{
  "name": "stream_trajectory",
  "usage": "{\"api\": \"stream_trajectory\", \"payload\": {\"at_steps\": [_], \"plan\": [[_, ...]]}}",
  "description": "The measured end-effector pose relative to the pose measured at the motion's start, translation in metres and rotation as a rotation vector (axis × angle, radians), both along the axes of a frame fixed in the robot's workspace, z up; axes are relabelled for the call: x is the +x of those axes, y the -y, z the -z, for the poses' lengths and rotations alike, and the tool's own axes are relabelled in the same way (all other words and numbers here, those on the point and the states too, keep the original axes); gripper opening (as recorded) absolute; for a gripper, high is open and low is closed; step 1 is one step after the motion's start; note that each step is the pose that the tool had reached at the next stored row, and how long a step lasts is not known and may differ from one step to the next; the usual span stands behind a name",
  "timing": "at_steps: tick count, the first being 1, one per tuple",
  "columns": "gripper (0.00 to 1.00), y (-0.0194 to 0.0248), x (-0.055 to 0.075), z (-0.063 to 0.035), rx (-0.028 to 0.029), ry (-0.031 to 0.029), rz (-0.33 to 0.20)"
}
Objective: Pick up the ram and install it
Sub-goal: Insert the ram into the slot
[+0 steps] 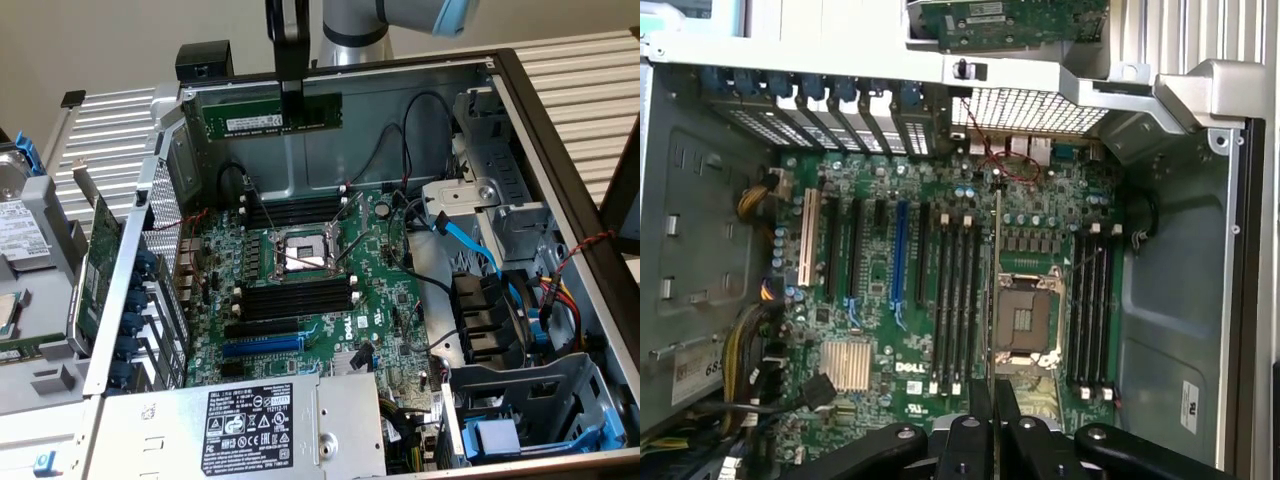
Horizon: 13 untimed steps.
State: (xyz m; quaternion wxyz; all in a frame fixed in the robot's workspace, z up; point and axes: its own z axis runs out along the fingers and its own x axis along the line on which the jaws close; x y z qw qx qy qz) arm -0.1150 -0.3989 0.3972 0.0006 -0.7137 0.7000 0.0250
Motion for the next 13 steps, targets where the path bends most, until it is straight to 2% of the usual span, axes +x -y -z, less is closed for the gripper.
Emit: {"api": "stream_trajectory", "payload": {"at_steps": [3,5,8,13], "plan": [[0.13,-0.0036,0.0001,0.0024,-0.0019,-0.0005,0.0],[0.13,-0.0071,0.0001,0.0033,-0.0088,-0.0004,0.0],[0.13,-0.0085,0.0001,0.0054,-0.0224,-0.0004,0.0],[0.13,-0.0085,0.0006,0.0077,-0.0242,-0.0011,0.0]]}}
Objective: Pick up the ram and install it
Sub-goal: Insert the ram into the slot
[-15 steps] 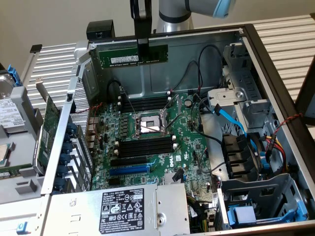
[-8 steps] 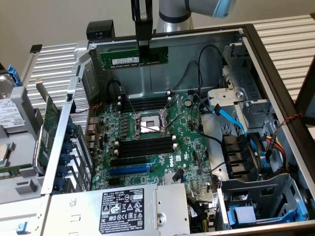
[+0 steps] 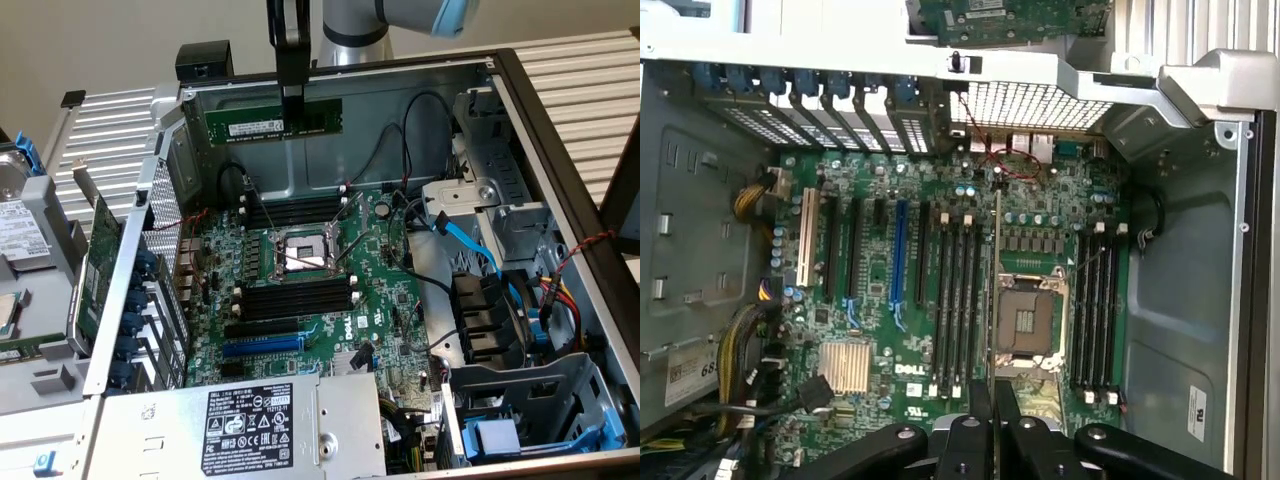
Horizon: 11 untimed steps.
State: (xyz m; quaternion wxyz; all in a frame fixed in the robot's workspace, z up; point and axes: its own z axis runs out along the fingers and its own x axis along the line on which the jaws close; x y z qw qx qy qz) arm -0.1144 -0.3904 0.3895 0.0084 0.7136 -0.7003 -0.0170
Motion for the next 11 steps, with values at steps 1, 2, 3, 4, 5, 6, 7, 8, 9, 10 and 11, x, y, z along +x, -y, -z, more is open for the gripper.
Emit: {"api": "stream_trajectory", "payload": {"at_steps": [1,2,3,4,5,6,7,8,9,10,11], "plan": [[0.13,0.0,0.0,0.0016,0.0007,-0.0002,0.0],[0.13,0.0,0.0,0.0035,0.0016,-0.0001,0.0],[0.13,0.0,0.0,0.0052,0.0023,-0.0001,0.0],[0.13,0.0,0.0,0.0071,0.0031,0.0,0.0],[0.13,0.0,0.0,0.0089,0.004,-0.0001,0.0],[0.13,0.0,0.0,0.0107,0.0051,-0.0001,0.0],[0.13,0.0,0.0,0.0126,0.0063,-0.0001,0.001],[0.13,0.0,0.0,0.0144,0.0078,-0.0001,0.001],[0.13,0.0,0.0,0.0161,0.0097,0.0,0.002],[0.13,0.0,0.0,0.0179,0.0117,-0.0001,0.003],[0.13,0.0,0.0,0.0199,0.0133,-0.0001,0.004]]}}
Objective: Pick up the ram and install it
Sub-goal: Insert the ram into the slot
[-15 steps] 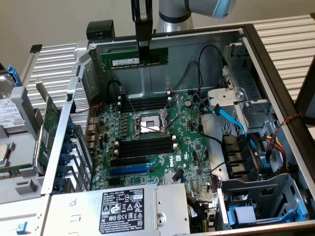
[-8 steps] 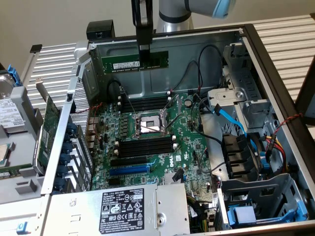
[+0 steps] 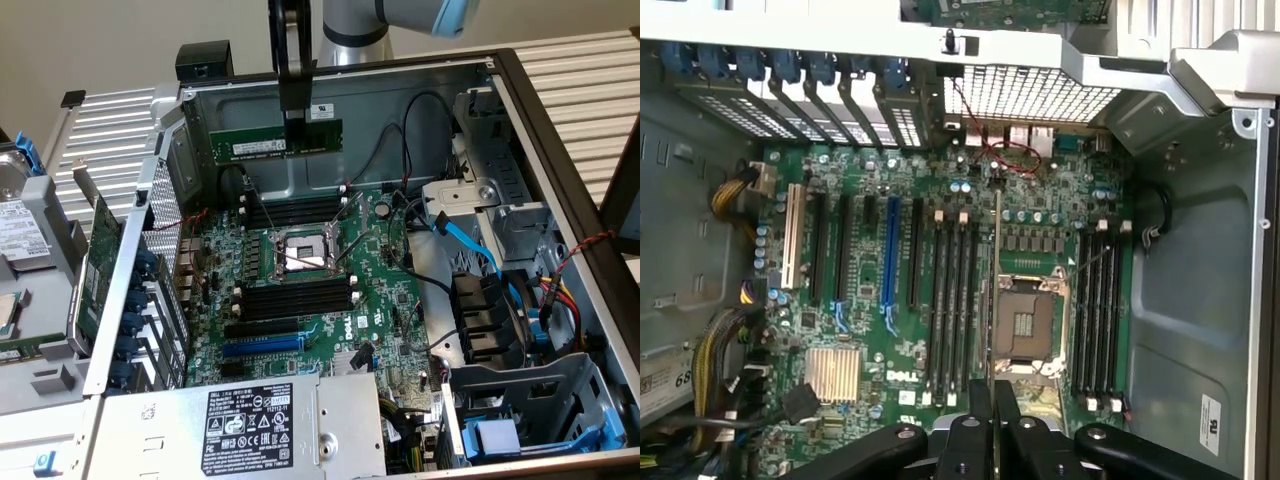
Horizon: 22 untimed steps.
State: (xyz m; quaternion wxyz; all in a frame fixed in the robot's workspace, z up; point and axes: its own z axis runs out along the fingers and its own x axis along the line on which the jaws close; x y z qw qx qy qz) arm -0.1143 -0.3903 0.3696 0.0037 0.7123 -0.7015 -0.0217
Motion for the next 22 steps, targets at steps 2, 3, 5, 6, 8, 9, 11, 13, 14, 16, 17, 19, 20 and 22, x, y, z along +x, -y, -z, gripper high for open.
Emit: {"api": "stream_trajectory", "payload": {"at_steps": [2,3,5,6,8,9,11,13,14,16,17,19,20,22], "plan": [[0.13,0.0001,0.0,0.003,0.001,0.0001,0.001],[0.13,0.0002,0.0,0.0042,0.0011,0.0,0.001],[0.13,0.0006,0.0,0.0069,0.0012,0.0,0.001],[0.13,0.0008,0.0,0.0088,0.0017,0.0002,0.002],[0.13,0.0013,0.0,0.0123,0.0025,0.0001,0.002],[0.13,0.0016,0.0,0.0141,0.003,0.0,0.003],[0.13,0.0019,0.001,0.0178,0.0037,0.0003,0.003],[0.13,0.0022,0.001,0.0213,0.0042,0.0009,0.004],[0.13,0.0022,0.002,0.0229,0.0044,0.0015,0.005],[0.13,0.0022,0.002,0.0249,0.0047,0.0025,0.007],[0.13,0.0022,0.002,0.0255,0.0046,0.0027,0.008],[0.13,0.0023,0.002,0.0266,0.0047,0.0068,0.009],[0.13,0.0023,0.002,0.0271,0.0048,0.0123,0.01],[0.13,0.0023,0.002,0.0282,0.0055,0.0234,0.013]]}}
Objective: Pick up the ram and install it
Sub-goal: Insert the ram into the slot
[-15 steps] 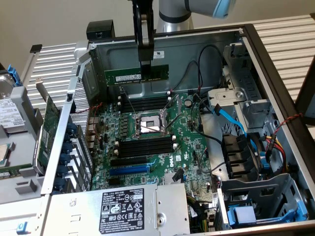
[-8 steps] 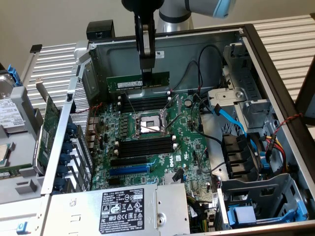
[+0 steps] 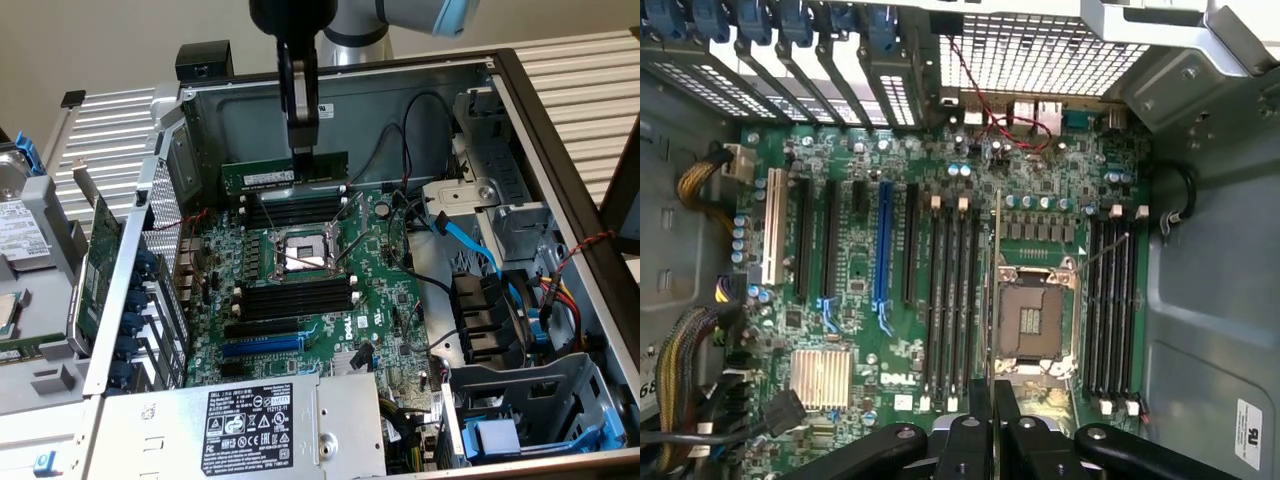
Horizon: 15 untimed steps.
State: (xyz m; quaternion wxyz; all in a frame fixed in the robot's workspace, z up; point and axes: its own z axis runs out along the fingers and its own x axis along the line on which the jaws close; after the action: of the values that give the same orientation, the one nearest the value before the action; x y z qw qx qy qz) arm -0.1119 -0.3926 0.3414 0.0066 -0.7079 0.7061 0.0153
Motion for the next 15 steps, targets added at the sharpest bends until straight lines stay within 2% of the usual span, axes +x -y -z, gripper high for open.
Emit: {"api": "stream_trajectory", "payload": {"at_steps": [1,4,10,15], "plan": [[0.13,0.0,0.0,0.0012,-0.0001,0.0019,0.001],[0.13,0.0,0.0,0.0066,-0.0001,0.0029,0.004],[0.13,0.001,0.0,0.0174,-0.0001,0.0031,0.009],[0.13,0.0059,0.0,0.0243,0.0001,0.0032,0.01]]}}
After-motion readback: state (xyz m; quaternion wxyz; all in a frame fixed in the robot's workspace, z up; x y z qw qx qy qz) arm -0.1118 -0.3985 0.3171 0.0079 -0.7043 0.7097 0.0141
